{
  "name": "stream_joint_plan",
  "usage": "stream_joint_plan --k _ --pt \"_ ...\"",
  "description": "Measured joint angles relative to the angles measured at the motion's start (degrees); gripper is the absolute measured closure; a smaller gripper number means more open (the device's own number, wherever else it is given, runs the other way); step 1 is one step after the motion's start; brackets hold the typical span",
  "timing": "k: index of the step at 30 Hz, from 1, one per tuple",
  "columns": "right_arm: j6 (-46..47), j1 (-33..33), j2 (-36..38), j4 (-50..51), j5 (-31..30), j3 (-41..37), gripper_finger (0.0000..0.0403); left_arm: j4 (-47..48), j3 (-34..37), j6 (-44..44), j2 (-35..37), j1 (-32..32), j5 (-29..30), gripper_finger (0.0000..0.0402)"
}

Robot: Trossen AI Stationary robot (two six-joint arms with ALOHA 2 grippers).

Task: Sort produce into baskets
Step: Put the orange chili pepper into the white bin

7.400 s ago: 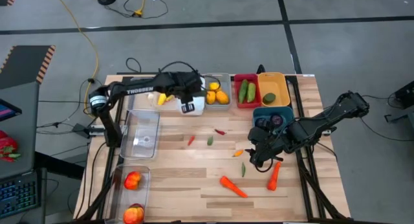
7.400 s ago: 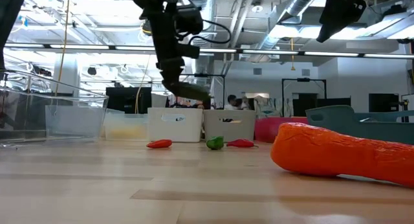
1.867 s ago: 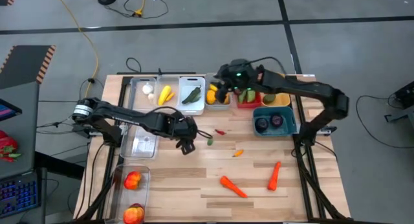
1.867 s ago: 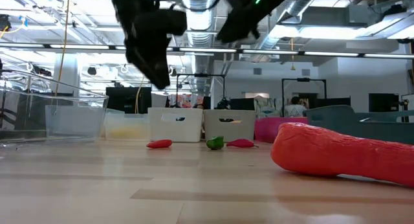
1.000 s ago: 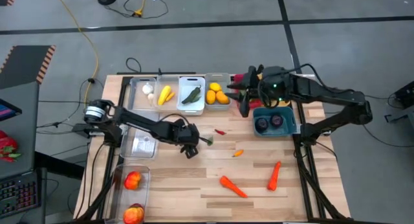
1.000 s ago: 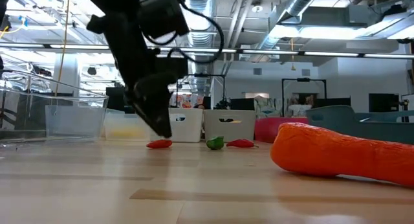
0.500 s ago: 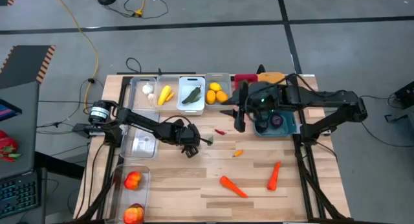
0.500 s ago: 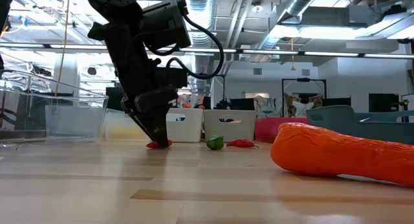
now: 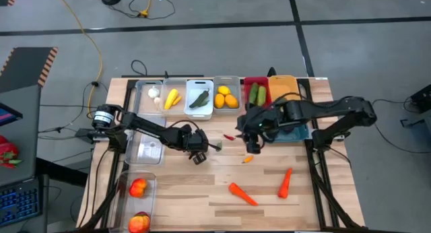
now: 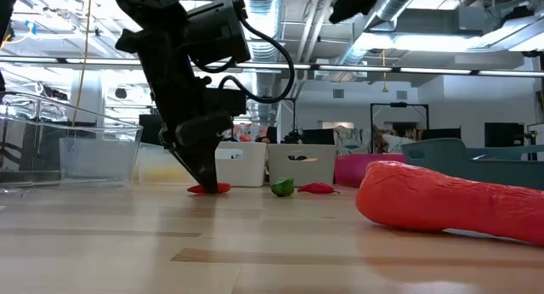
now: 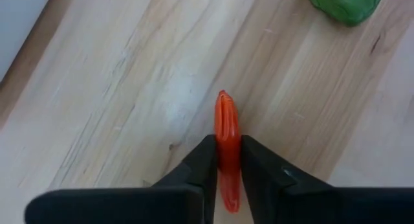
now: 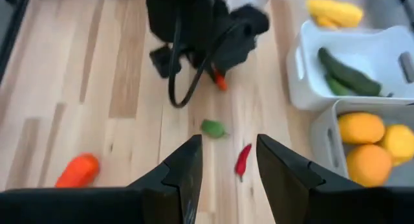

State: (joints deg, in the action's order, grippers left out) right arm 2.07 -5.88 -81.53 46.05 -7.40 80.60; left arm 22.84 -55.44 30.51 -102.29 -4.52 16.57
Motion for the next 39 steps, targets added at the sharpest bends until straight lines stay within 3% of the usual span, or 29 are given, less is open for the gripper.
stream_joint_plan --k 7,16,28,39 --pt "-0.01 -1.07 -4.77 3.36 -0.01 0.0 0.0232 0.62 -0.79 -0.32 0.95 1.44 -4.64 0.0358" --pt "0.0 -1.8 -11.52 5.88 0.0 0.0 0.0232 7.98 -10.34 -10.4 1.19 6.76 -7.04 0.0358" --pt "5.44 -2.9 -16.89 13.61 0.02 0.0 0.0232 22.81 -27.34 -23.06 1.21 15.65 0.63 0.0358" --pt "5.48 -3.12 -19.15 14.15 0.09 -0.02 0.0232 24.61 -29.44 -30.54 1.21 23.1 3.25 0.0358"
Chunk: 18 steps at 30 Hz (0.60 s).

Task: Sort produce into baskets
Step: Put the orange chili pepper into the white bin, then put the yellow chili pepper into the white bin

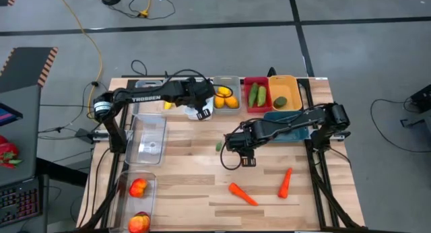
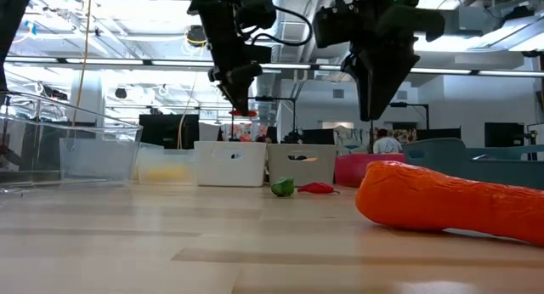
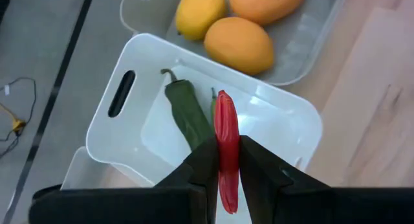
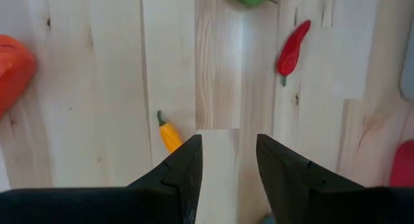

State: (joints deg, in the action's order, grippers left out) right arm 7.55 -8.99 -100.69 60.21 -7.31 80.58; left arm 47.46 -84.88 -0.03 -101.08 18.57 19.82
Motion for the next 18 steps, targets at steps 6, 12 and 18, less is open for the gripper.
stream_joint_plan --k 6,12,18 --pt "0.01 0.0 -1.04 0.98 1.21 0.0 0.0223 -0.08 0.0 -0.02 0.01 1.8 0.1 0.032" --pt "0.13 0.02 -1.88 0.92 1.22 0.0 0.018 -0.3 0.0 -0.92 0.0 2.09 0.48 0.025" --pt "2.28 0.0 -1.81 1.63 1.66 0.0 0.0153 -0.34 0.0 -0.98 0.02 2.09 0.5 0.0213"
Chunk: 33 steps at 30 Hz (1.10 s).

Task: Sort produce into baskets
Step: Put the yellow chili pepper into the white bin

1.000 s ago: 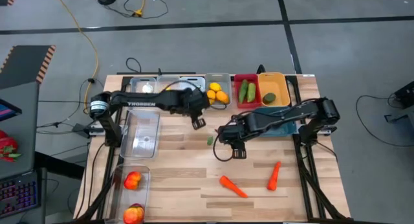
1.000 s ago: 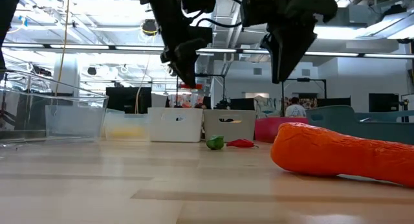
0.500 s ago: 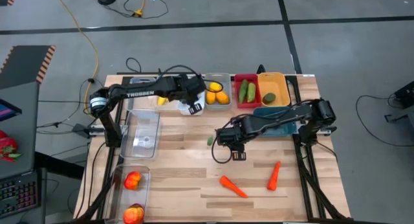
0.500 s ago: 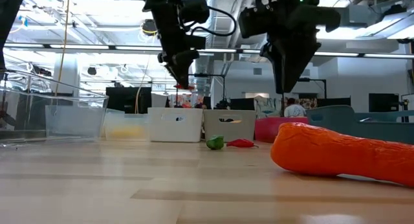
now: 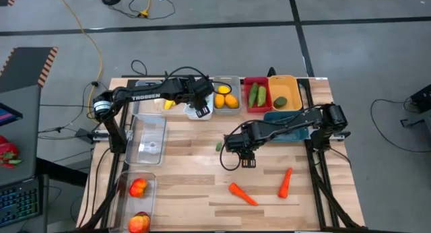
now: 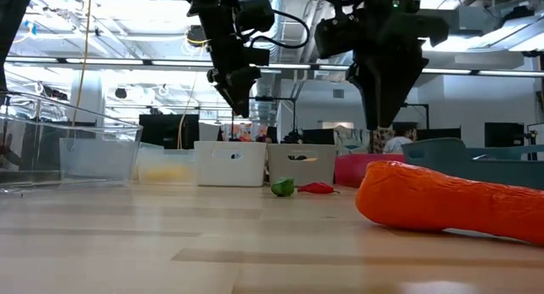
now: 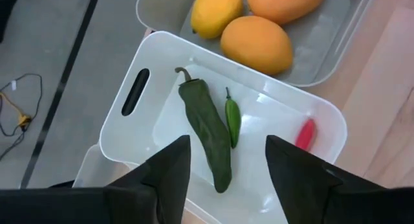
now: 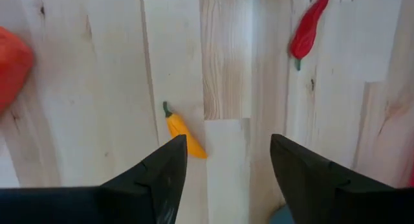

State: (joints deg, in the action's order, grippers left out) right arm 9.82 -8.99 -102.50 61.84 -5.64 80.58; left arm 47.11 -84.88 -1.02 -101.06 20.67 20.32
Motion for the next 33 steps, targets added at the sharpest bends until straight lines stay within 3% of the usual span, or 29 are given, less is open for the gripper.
stream_joint_plan --k 5,23,33 --pt "-0.28 -0.8 0.02 -2.31 4.27 -3.42 0.0153 0.13 0.0 0.07 -0.02 0.0 -0.01 0.0209" --pt "-1.29 -2.97 0.02 -17.59 4.26 -15.58 0.0154 0.15 0.0 0.13 -0.02 0.0 -0.17 0.0209" --pt "-1.27 -2.97 0.05 -21.06 4.19 -19.88 0.0154 0.15 0.0 0.15 -0.02 0.0 -0.57 0.0209"
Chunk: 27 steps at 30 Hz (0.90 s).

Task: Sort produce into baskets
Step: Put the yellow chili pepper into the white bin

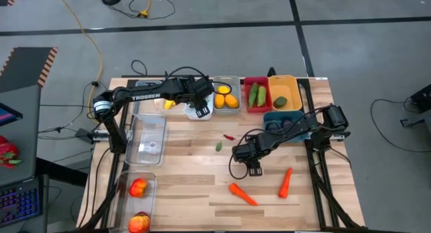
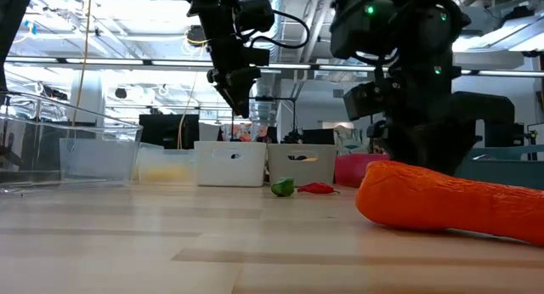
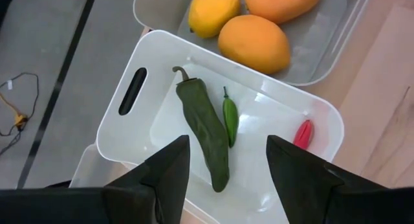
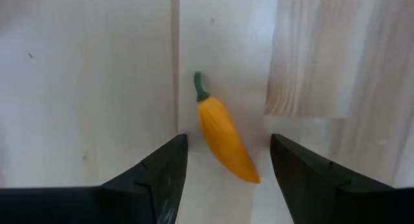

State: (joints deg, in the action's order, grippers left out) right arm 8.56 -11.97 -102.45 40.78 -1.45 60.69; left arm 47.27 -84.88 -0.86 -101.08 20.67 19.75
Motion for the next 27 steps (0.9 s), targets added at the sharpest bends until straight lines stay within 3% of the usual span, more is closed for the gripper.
stream_joint_plan --k 6,20,27 --pt "0.07 0.0 0.11 -0.77 0.0 -1.16 0.017 -0.05 0.0 0.0 0.0 0.0 -0.02 0.0209" --pt "0.04 0.11 0.11 -0.77 0.0 -1.19 0.0309 -0.04 -0.02 -0.02 0.0 0.0 0.02 0.0209" --pt "0.04 0.11 0.09 -1.03 0.0 -1.19 0.0331 3.33 -0.02 -2.14 1.45 -0.03 0.22 0.0209"
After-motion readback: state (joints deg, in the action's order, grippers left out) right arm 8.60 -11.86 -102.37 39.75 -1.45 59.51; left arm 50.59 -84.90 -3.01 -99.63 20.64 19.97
